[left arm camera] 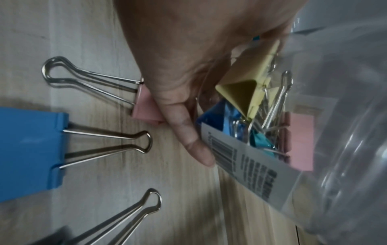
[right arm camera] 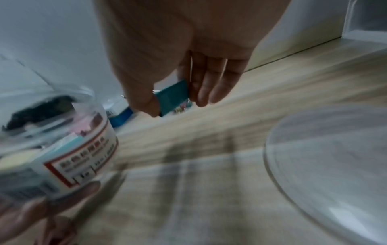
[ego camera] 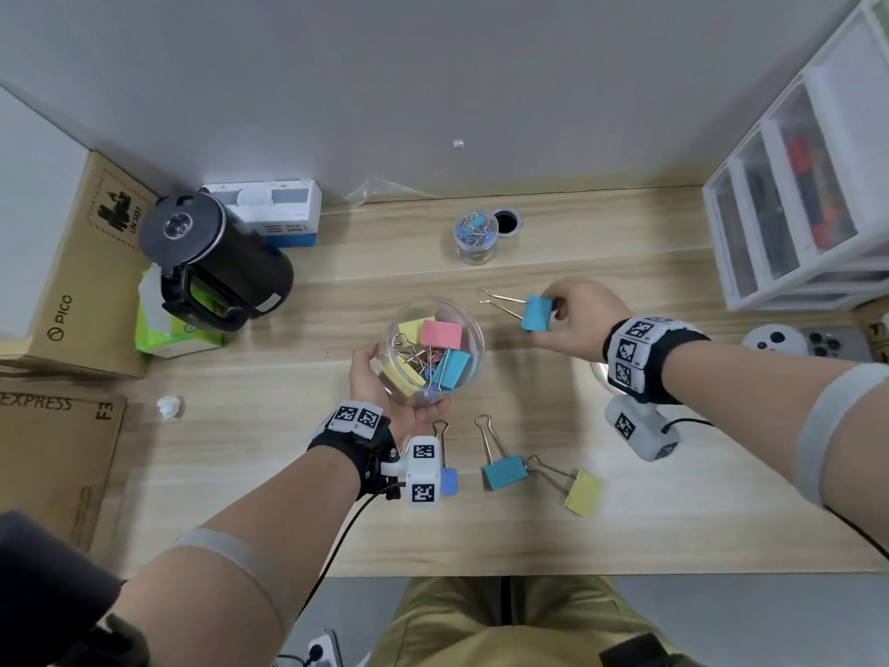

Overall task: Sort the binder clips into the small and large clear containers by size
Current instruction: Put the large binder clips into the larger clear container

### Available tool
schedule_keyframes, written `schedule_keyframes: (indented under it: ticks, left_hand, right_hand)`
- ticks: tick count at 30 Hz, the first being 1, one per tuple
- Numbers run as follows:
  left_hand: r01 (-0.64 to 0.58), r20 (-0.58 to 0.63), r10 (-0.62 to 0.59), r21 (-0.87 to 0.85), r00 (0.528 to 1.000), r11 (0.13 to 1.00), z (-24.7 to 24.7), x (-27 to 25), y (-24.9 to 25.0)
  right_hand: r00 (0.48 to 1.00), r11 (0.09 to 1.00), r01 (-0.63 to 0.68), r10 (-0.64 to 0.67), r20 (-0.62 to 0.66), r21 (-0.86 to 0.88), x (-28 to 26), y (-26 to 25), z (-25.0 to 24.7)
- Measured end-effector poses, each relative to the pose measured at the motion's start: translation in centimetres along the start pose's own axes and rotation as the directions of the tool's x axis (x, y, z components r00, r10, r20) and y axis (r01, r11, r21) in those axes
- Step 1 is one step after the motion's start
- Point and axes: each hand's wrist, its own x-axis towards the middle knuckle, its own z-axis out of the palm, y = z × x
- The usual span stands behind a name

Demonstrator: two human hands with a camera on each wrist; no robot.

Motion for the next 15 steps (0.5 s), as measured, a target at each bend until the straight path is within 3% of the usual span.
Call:
schedule_keyframes:
  ticks: [2,3,5,7,10,15]
  left_hand:
    - [-0.01,-0.006,0.01,-0.021,1.0,1.0,0.4,0.0,0.2]
    - [-0.013,-0.009,0.012,-0.031,1.0,0.999,0.6,0.0,0.3]
    - [-0.017,-0.004,0.016,-0.041,1.0,0.999,1.0,-0.1,0.4]
    - [-0.015,0.015,0.015,-0.024,1.0,1.0,1.4,-0.1,0.4]
    - [-0.025,-0.005,0.025,-0.012,1.0,1.0,1.6,-0.2,0.5]
    - [-0.04,-0.038,0.041,0.019,0.998,0.999,1.3,-0.4,0.8]
  right_hand:
    - [0.997,0.993,0.076,-0.077,-0.002,0.086,-0.2,-1.3,-1.5]
    - [0.99,0.989,0.12,-0.125,0.057,0.088,-0.3,-2.2,-2.2]
    - [0.951,0.978,0.206,-0.205,0.229,0.021,-0.7,-4.2,-2.8]
    - [0.917,0.955,0.283,-0.241,0.317,-0.092,-0.7,-6.0,-2.4]
    - [0.928,0.941,0.284,-0.223,0.297,-0.181,-0.2,-7.6,-1.7]
    - [0.95,0.949,0.257,-0.213,0.229,-0.184,-0.4,-8.4,-1.2]
